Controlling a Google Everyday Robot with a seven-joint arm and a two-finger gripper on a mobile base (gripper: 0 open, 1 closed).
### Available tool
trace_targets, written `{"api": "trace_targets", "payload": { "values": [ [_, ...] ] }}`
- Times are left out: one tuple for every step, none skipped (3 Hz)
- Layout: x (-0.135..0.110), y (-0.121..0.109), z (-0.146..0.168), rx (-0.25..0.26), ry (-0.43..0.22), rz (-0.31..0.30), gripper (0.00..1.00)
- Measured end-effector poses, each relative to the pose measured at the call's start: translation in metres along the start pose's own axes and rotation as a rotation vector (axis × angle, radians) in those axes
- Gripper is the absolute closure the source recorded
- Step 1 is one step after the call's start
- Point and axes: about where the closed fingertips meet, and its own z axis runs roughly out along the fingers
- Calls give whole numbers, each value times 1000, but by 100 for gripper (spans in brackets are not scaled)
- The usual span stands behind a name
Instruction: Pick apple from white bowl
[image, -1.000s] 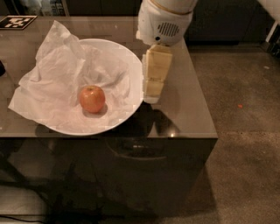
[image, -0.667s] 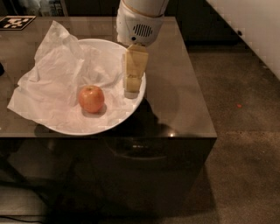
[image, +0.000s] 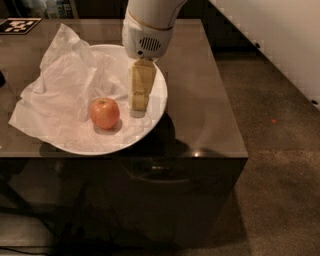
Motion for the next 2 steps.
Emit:
{"api": "trace_targets", "payload": {
  "values": [
    [-21, 1, 27, -35, -36, -12, 0],
    [-29, 8, 53, -89, -94, 9, 0]
  ]
}}
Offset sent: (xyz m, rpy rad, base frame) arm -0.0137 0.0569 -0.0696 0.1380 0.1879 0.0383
